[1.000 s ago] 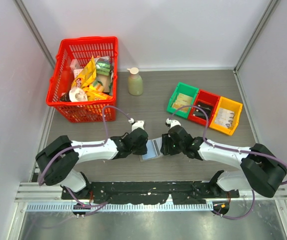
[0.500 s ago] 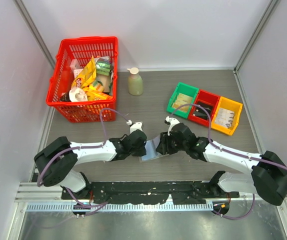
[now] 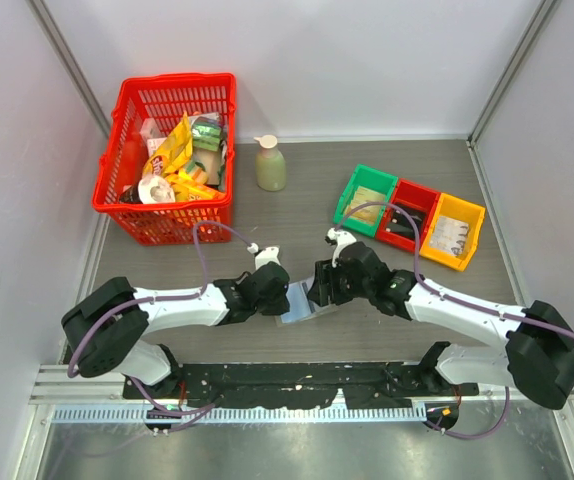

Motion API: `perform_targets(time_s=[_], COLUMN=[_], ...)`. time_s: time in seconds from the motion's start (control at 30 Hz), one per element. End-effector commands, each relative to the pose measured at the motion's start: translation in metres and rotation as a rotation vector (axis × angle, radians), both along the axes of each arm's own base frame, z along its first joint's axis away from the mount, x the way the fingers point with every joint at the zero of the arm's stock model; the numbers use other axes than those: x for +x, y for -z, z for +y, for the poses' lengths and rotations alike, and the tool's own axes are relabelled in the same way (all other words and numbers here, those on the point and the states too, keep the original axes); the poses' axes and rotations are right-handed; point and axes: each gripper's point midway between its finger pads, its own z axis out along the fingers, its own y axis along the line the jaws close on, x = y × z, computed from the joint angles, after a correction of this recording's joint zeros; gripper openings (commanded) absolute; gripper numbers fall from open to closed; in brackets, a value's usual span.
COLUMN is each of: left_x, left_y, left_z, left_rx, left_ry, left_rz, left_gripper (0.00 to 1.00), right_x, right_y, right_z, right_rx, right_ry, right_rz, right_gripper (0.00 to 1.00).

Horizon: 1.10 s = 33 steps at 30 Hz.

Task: Take the credit cards out of the card holder
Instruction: Remove the credit card from the card holder.

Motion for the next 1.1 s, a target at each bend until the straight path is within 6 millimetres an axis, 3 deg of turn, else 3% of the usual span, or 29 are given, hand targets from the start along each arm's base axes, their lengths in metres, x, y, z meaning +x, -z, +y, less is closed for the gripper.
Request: perform_targets(time_s=[0.0, 0.17, 0.37, 0.5, 0.7, 1.07], left_x=[0.0, 0.0, 0.0, 0.0, 0.0, 0.001], left_y=[-0.004, -0.002, -0.004, -0.002, -0.003, -0.005], left_z=[0.002, 0.003, 0.007, 0.007, 0.005, 0.002], left_rx=[-0.014, -0.008, 0.003, 0.006, 0.002, -0.004], left_ry=[-0.008, -0.01, -0.016, -0.015, -0.009, -0.003], left_rz=[-0.019, -0.018, -0.027, -0.022, -0.021, -0.019], left_gripper=[0.06, 0.06, 0.05, 0.05, 0.04, 0.04], right_x=[0.018, 0.018, 0.034, 0.034, 0.031, 0.021], right_y=[-0.008, 0.003, 0.022, 0.028, 0.019, -0.015], right_z=[-0.009, 0.002, -0.01, -0.005, 0.005, 0.021], right_rx=[-0.068, -0.057, -0.149, -0.145, -0.091, 0.007], right_ry=[0.056, 0.026, 0.109, 0.092, 0.059, -0.017], right_rz=[-0.082, -0.05, -0.068, -0.055, -0.054, -0.06], right_gripper=[0.57, 0.57, 0.57, 0.57, 0.54, 0.54])
